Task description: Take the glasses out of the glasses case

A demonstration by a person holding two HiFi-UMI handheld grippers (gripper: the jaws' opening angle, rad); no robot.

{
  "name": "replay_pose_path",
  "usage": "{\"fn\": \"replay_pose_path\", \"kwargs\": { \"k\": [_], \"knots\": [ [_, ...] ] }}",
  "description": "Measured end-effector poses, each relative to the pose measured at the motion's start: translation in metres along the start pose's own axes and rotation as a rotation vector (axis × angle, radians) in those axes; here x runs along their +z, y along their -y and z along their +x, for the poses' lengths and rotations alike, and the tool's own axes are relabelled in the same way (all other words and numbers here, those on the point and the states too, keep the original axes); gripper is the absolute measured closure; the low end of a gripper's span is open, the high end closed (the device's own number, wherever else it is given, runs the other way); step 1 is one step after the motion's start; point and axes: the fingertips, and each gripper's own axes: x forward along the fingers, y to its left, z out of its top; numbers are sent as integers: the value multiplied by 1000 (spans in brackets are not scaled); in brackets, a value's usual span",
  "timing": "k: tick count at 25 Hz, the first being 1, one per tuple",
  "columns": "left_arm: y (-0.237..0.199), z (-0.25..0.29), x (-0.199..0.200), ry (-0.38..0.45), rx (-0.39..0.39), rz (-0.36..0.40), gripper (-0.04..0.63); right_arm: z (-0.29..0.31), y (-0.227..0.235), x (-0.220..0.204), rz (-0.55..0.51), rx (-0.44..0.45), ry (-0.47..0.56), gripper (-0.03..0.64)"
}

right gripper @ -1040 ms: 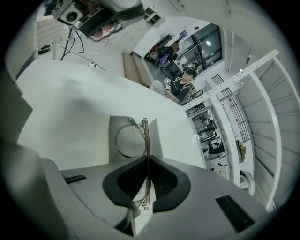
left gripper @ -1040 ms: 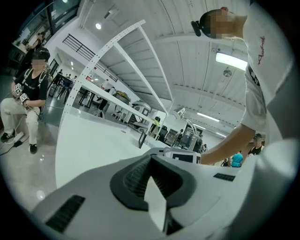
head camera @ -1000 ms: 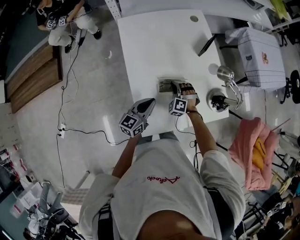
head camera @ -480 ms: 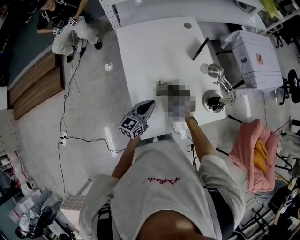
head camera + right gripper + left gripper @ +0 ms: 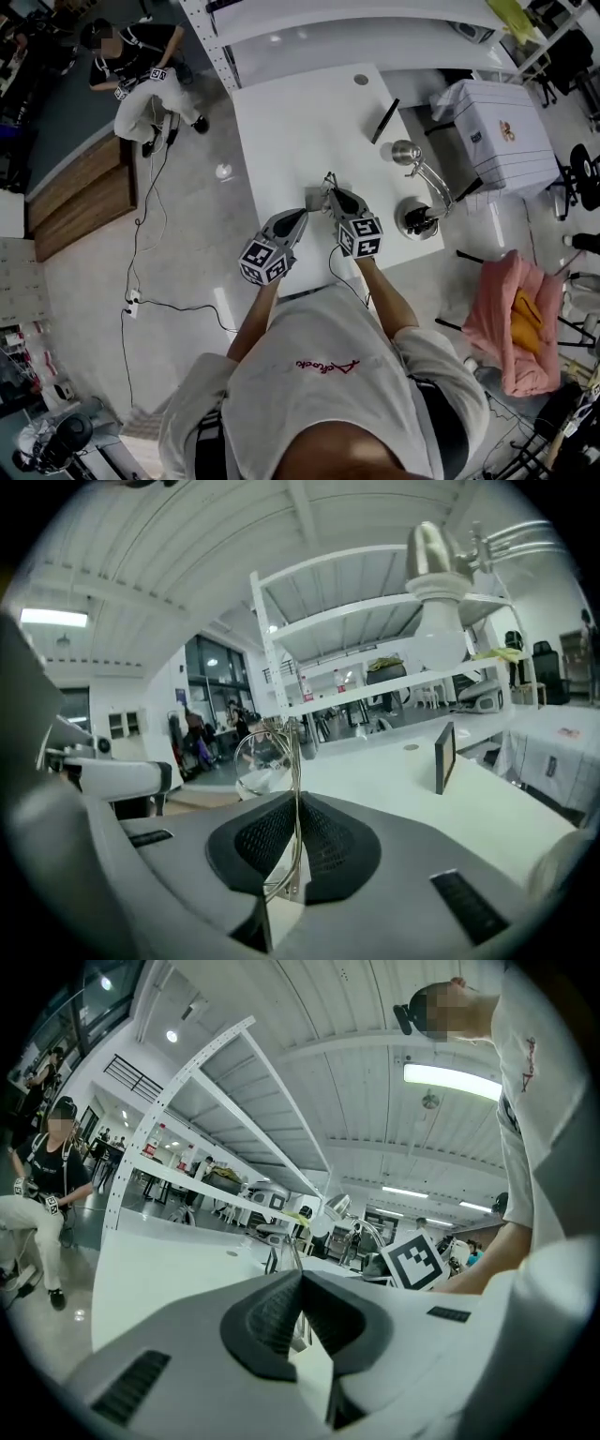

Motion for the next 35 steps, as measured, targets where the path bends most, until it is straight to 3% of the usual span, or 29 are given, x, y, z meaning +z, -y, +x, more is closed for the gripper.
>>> {"fn": "replay_pose_path", "kwargs": {
  "k": [4,12,22,35],
  "knots": [
    [4,8,6,16,6,7,570,-14,2,10,39,16,56,580],
    [25,18,-3,9,24,27,571,-53,-18,16,-133,80,88,580],
    [41,11,-7,24,8,37,571,-90,-21,14,-105,44,116,580],
    [84,-97,-29,56,0,44,571,-151,-107,-15,-104,10,146,580]
  ]
}}
